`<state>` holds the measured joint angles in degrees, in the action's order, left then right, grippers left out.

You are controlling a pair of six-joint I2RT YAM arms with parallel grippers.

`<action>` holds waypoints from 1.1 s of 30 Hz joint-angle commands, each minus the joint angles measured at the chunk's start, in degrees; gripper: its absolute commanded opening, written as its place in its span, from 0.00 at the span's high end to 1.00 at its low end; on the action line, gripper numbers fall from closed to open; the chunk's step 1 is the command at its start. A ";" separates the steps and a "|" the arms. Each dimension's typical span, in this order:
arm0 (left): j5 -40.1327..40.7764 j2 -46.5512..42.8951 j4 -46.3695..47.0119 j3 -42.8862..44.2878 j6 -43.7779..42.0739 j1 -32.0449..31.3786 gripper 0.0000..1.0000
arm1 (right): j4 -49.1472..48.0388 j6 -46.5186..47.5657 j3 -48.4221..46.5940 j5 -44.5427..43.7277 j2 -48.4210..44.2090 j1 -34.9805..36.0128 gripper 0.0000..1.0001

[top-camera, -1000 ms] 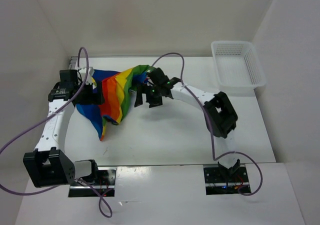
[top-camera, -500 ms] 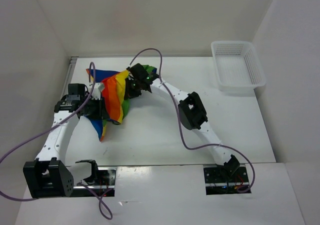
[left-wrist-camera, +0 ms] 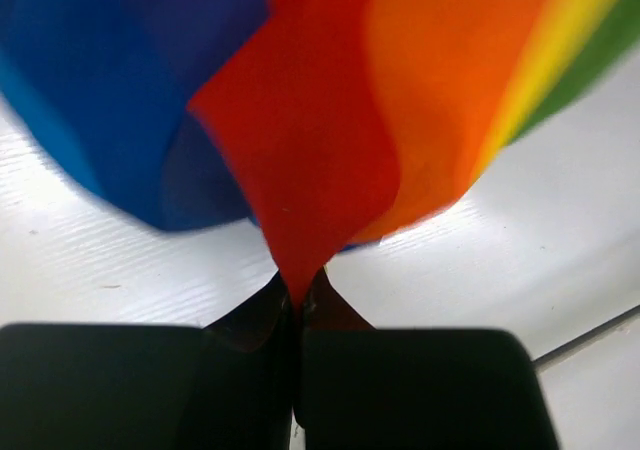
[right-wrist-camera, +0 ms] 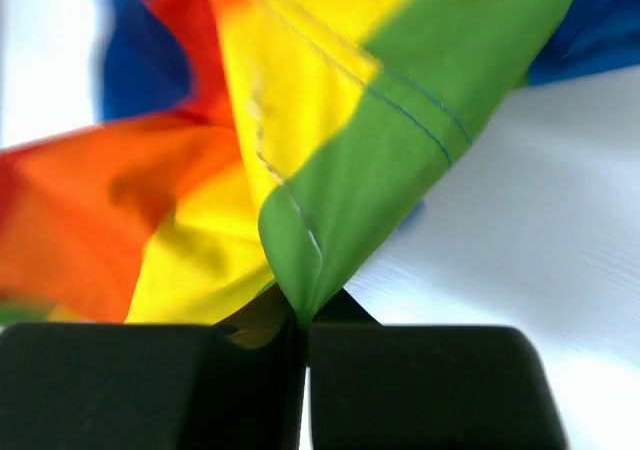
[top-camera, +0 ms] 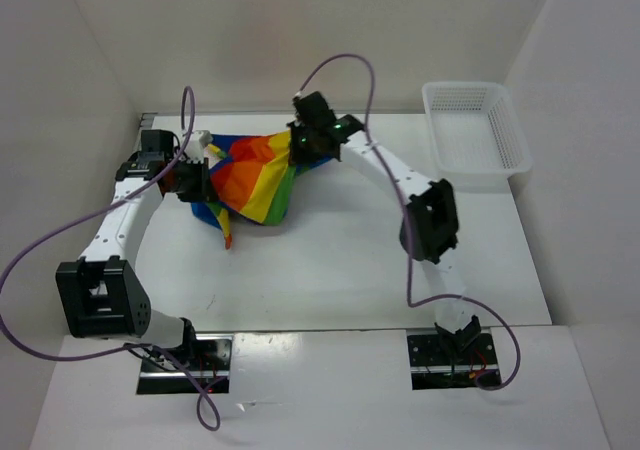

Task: Fold and stack the shorts
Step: Flatten the shorts out

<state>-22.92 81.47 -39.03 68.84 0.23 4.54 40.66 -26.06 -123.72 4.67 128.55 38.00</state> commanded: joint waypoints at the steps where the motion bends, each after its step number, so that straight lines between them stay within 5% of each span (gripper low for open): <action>1: -4.16 2.02 1.23 0.25 -0.23 -2.42 0.97 | 1.43 4.26 8.97 -5.26 -15.24 -4.68 1.00; 3: -4.15 2.02 1.85 -0.89 -0.23 -4.52 0.92 | 2.13 5.06 17.93 -6.77 -22.71 -5.48 1.00; 4: -3.54 2.02 1.85 -1.77 -0.23 -5.14 0.81 | 2.14 5.06 20.77 -9.82 -24.91 -6.00 1.00; 5: -3.54 2.02 1.85 -1.78 -0.23 -5.67 0.63 | 2.83 5.06 23.32 -11.07 -27.02 -6.62 1.00; 6: -4.76 2.02 1.85 -2.30 -0.23 -6.20 0.33 | 3.89 5.06 27.27 -11.95 -30.26 -7.14 1.00; 7: -5.29 2.72 1.85 -2.31 -0.23 -6.99 0.13 | 3.90 4.28 28.78 -11.96 -31.33 -7.84 0.89; 10: -5.30 5.09 2.46 -2.31 -0.23 -8.31 0.07 | 2.32 2.78 32.31 -7.59 -32.05 -12.50 0.36; 11: -5.30 5.10 2.46 -2.31 -0.23 -8.31 0.06 | 1.36 1.90 32.84 -6.70 -31.44 -15.12 0.26; 15: -2.84 6.85 4.12 -2.31 -0.23 -8.93 0.14 | -2.33 -2.84 37.75 -0.11 -33.09 -21.37 0.30; 19: 0.50 9.40 6.32 -2.92 -0.23 -9.46 0.11 | -3.84 -4.17 46.18 0.69 -42.48 -24.28 0.69; 21: 2.87 11.85 7.11 -2.92 -0.23 -9.46 0.07 | -2.53 -4.17 50.58 1.39 -44.43 -24.29 0.80; 23: 3.67 13.70 8.35 -1.70 -0.23 -8.15 0.07 | -2.00 -4.17 55.40 3.32 -47.06 -23.77 0.82; 26: 7.60 17.92 8.87 0.41 -0.23 -5.51 0.07 | -1.99 -6.62 62.08 3.86 -50.84 -22.35 0.76; 30: 6.84 24.59 10.20 4.10 -0.23 -2.17 0.09 | -1.47 -9.00 68.34 4.39 -54.89 -20.69 0.55; 33: 6.83 27.32 12.31 6.74 -0.23 -1.64 0.09 | -1.47 -10.67 68.35 5.08 -55.43 -19.28 0.27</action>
<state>-16.27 107.09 -30.17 71.90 0.27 2.35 40.16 -34.46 -55.44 8.36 75.44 17.63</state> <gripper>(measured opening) 0.913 0.688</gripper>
